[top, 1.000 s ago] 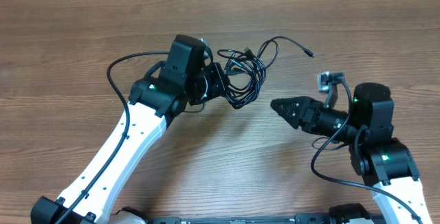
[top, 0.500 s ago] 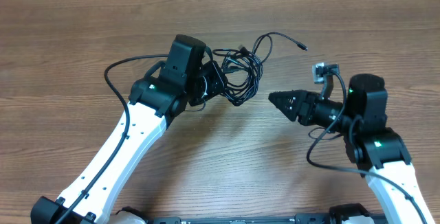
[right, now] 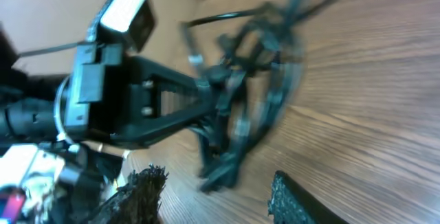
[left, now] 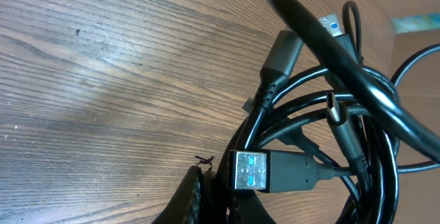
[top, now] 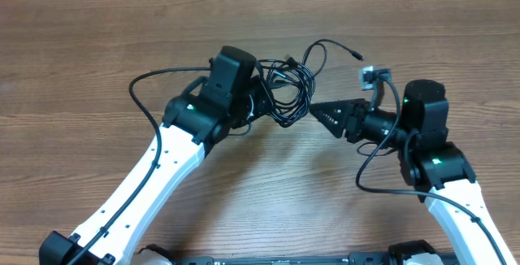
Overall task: Untangle cables
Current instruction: 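Move the right gripper toward the bundle held by the left gripper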
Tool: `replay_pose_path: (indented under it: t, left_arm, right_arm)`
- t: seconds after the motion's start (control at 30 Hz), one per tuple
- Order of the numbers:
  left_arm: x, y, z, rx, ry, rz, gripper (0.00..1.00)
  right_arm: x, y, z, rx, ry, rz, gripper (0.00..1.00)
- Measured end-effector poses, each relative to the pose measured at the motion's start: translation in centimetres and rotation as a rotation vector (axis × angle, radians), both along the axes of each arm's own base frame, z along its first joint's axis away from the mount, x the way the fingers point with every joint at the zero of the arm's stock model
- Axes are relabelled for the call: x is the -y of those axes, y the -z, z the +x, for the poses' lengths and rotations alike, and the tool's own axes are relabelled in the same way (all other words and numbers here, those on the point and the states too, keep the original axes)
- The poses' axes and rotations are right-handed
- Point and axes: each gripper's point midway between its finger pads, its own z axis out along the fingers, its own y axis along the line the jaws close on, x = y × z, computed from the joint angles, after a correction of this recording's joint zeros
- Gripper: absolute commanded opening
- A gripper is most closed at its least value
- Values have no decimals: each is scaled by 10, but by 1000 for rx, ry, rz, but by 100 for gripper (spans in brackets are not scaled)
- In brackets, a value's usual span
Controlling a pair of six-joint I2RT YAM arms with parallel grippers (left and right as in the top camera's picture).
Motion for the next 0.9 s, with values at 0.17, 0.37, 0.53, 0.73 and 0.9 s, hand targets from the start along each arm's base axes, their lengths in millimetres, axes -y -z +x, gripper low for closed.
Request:
replay_pose_path:
  t: [0.17,0.37,0.53,0.73,0.9]
  left_arm:
    - [0,0,0,-12,-33,-10,4]
    - [3,0,-2,-33,-35,-36,4]
    - [1,6,-10,-75,-34,-27,4]
    - [-23,16,-12,-147,-83,-3,4]
    - [-34,14,-5,-161,-82,-48,4]
  right_arm:
    - [-27,-3,-14,85,-103,-35,27]
    - [-30,2,-11,115,-75,-89,26]
    - [-21,9,-1,117,-8,-138,28]
    - [-12,15,7,112,58,-182,35]
    - [-6,19,12,107,99,-209,41]
